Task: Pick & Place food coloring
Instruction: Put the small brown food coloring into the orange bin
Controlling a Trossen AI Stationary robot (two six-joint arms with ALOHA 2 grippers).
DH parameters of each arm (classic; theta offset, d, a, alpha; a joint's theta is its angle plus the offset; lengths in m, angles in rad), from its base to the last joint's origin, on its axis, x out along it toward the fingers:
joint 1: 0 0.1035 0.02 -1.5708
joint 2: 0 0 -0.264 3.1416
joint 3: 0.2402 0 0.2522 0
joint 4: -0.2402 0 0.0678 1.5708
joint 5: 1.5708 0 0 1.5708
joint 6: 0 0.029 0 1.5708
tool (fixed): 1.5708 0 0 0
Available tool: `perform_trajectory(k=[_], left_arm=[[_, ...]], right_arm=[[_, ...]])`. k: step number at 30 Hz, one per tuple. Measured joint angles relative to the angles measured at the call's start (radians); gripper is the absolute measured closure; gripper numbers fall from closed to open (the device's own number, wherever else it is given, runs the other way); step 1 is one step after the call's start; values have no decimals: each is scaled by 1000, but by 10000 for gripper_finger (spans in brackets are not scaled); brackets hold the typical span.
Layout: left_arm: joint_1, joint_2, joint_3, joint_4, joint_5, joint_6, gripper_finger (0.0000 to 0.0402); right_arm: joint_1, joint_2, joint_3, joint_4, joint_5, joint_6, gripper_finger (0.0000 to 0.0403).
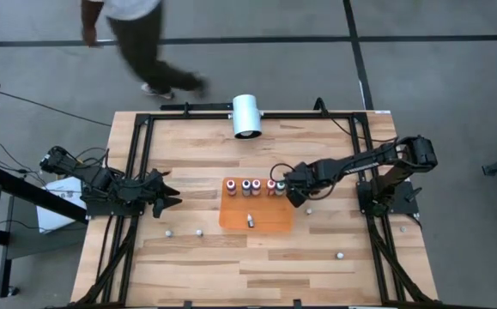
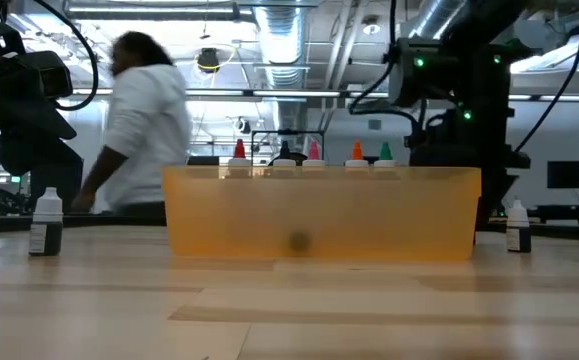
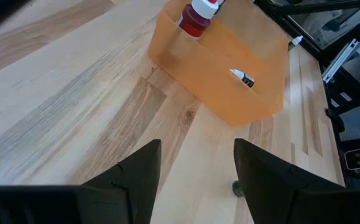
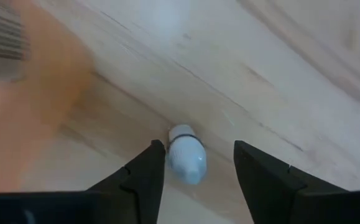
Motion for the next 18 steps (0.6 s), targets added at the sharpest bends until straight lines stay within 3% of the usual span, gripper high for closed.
perform_trajectory(k=[18], left_arm=[[0, 0, -2, 27, -18, -1, 207]], right_arm=[[17, 0, -21, 44, 29, -5, 206]])
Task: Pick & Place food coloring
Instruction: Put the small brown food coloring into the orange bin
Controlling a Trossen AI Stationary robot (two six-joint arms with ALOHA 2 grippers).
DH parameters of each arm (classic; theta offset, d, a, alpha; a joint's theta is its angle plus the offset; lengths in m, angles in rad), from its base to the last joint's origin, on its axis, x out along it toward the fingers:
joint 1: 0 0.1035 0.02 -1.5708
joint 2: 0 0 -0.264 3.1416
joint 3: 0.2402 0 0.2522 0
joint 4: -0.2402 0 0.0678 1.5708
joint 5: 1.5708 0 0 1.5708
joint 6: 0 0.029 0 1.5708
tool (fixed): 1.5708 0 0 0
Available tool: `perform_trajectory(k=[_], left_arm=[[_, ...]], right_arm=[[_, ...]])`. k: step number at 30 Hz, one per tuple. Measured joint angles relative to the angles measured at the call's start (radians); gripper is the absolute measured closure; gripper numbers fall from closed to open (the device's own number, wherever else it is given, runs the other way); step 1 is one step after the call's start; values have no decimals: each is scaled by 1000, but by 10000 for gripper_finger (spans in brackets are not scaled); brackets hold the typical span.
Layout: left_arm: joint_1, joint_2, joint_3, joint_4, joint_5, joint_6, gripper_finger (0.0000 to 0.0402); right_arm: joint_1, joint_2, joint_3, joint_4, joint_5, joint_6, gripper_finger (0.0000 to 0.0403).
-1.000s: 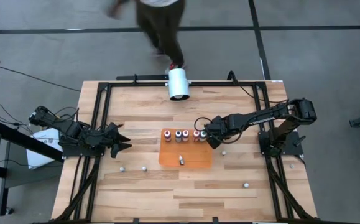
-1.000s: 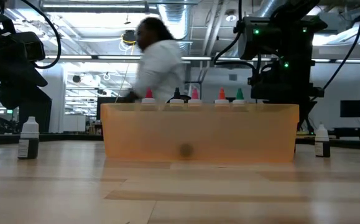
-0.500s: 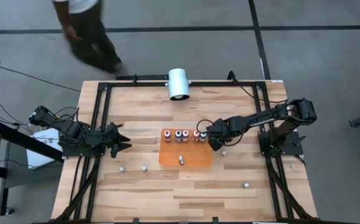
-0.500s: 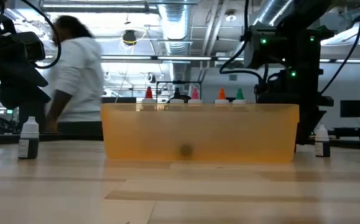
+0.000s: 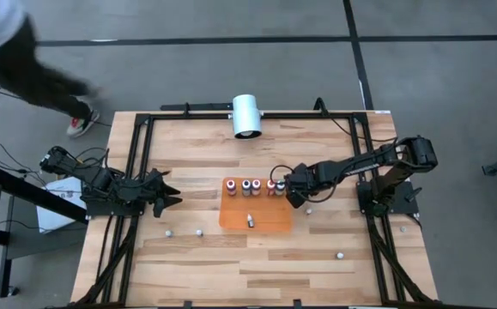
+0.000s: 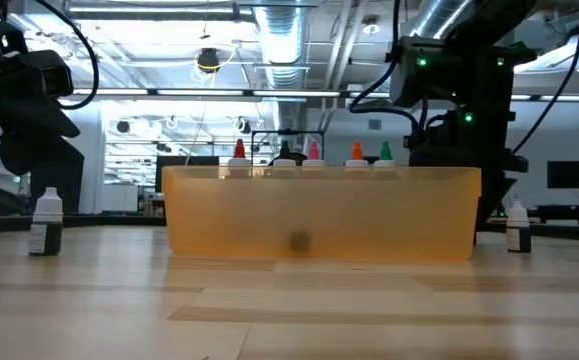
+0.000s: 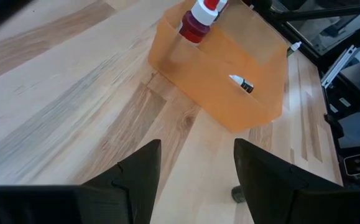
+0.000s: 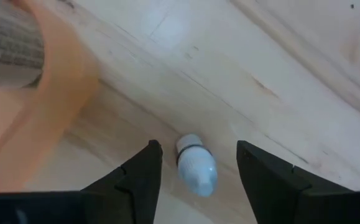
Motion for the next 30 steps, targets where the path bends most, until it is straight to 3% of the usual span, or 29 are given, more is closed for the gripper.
perform_trajectory(k=[7, 22, 30], left_arm=[[0, 0, 0, 6, -3, -2, 207], [0, 0, 0, 10, -2, -19, 207], [0, 0, 0, 10, -2, -18, 207]], right_arm=[[-11, 0, 0, 8, 6, -10, 219], [-13, 0, 1, 7, 14, -11, 323], [-13, 0, 2, 7, 13, -4, 330]])
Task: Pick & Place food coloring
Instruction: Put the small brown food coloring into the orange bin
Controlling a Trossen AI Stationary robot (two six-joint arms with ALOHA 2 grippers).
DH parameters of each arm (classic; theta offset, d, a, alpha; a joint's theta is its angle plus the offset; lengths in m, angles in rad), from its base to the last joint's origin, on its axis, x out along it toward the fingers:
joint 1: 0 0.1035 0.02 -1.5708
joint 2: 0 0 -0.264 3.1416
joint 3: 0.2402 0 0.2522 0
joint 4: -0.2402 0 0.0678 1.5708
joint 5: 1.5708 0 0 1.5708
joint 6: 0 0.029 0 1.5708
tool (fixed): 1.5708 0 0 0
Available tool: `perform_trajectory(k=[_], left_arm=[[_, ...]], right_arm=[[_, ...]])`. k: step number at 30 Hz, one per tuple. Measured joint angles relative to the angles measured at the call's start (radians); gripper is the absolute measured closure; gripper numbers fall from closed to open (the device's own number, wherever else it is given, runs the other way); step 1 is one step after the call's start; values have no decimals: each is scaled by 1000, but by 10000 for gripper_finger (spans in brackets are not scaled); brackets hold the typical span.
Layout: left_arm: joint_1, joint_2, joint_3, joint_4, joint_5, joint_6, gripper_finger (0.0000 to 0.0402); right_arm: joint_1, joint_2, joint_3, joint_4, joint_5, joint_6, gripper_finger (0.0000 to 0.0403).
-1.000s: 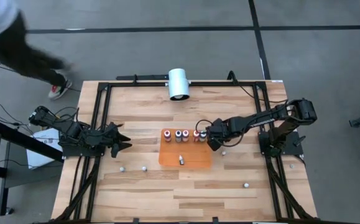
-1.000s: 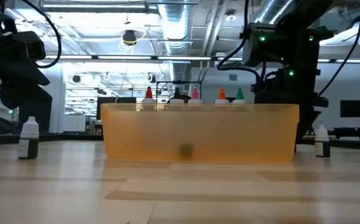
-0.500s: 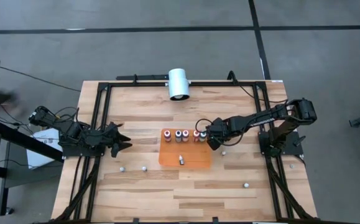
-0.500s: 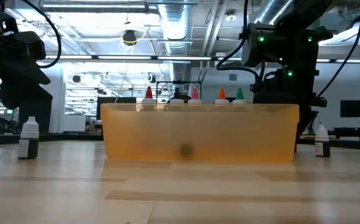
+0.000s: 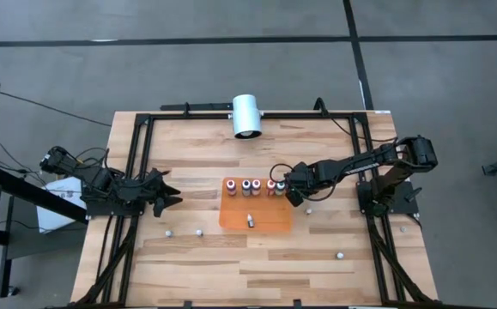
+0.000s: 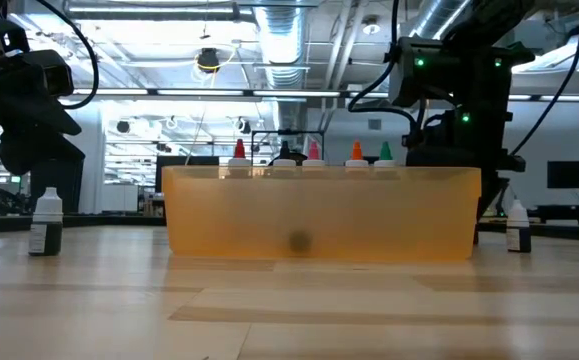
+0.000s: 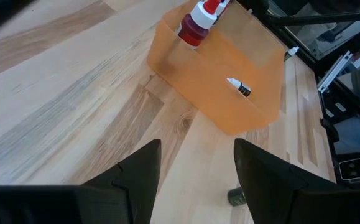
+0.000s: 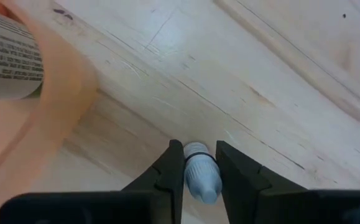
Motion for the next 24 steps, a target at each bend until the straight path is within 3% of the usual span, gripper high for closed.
perform_trajectory(k=[9, 24], left_arm=[[0, 0, 1, 0, 0, 0, 207], [0, 0, 2, 0, 3, 1, 207]], right_arm=[[0, -3, 5, -37, -10, 0, 332], [74, -4, 152, -248, 17, -8, 332]])
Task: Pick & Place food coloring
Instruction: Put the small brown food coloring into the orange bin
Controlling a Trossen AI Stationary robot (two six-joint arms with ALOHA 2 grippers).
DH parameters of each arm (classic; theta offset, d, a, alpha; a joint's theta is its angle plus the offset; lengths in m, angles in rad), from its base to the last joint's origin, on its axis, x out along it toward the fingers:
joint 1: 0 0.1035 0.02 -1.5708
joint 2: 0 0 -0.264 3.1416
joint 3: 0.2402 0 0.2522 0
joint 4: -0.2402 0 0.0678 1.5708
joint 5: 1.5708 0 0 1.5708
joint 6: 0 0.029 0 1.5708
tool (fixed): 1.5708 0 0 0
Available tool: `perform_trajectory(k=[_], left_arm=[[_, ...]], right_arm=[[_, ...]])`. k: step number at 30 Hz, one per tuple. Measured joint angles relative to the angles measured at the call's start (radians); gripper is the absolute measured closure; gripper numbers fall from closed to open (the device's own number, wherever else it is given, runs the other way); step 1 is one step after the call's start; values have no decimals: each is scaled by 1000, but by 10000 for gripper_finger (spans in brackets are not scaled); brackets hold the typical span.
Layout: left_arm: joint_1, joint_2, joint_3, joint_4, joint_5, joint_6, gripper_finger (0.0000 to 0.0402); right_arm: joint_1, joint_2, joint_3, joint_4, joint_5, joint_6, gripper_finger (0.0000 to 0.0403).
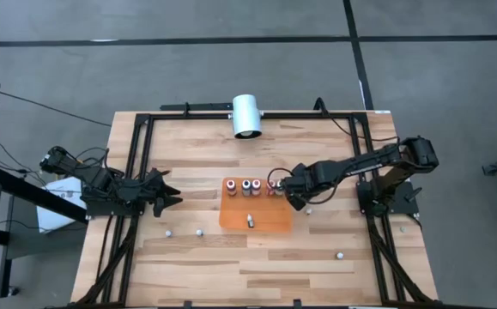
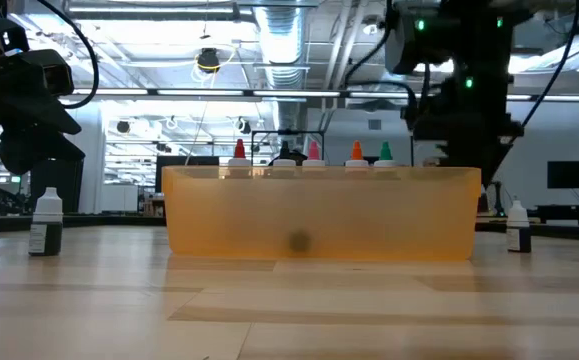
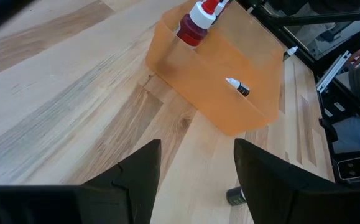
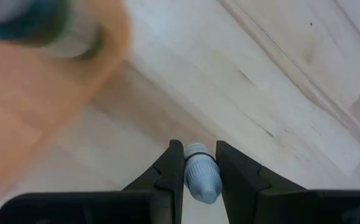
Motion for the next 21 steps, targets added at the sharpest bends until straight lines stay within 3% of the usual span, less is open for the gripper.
perform_trajectory(k=[11, 21], left_arm=[[0, 0, 0, 0, 4, 1, 207], [0, 0, 0, 0, 3, 1, 207]], right_arm=[[151, -6, 241, -236, 51, 119, 332], [272, -7, 366, -220, 48, 294, 332]])
